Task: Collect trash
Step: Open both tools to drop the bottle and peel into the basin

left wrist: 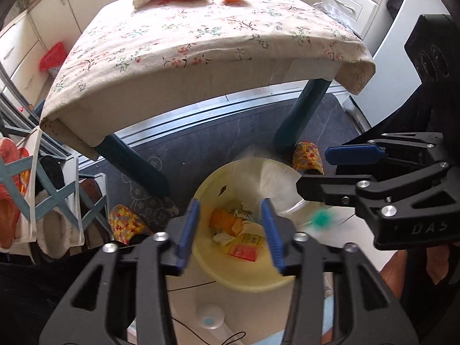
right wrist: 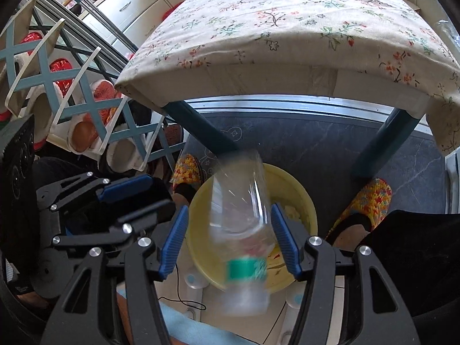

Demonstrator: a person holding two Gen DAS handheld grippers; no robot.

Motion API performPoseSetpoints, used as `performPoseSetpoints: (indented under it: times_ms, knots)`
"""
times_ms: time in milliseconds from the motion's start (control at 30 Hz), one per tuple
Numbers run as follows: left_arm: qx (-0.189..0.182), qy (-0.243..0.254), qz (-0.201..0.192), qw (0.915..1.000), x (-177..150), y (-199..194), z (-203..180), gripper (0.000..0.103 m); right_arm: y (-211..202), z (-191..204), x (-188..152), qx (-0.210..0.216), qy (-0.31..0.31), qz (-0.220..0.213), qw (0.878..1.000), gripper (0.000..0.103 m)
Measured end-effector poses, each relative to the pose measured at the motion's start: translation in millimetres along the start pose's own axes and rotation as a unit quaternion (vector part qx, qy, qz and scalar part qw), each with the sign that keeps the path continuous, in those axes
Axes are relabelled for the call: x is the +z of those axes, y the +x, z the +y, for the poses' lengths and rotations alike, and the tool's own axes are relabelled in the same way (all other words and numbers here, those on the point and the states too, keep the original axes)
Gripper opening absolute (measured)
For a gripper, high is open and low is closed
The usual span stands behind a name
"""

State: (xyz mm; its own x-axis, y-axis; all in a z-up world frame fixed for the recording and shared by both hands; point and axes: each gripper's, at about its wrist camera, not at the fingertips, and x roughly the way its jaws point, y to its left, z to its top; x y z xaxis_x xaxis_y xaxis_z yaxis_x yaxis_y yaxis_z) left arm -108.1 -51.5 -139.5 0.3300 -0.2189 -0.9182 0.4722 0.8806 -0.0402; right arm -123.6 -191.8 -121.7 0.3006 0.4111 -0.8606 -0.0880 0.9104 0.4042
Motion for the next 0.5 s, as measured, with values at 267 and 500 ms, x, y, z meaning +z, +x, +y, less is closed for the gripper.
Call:
performPoseSetpoints:
  times_ms: [267,500]
  knots:
    - [0.016,-0.025,-0.033,0.999,5.9,-12.0,9.8,0.062,-9.0,-2.7,2.2,0.014,0.015,-0.026,0.999,0.062]
    - [0.036,-0.039,-0.08,0.9954,11.0,-28.0,15.0,0.072,-14.0,-2.2,4.6,0.019,0.015,-0.042,0.999,0.065]
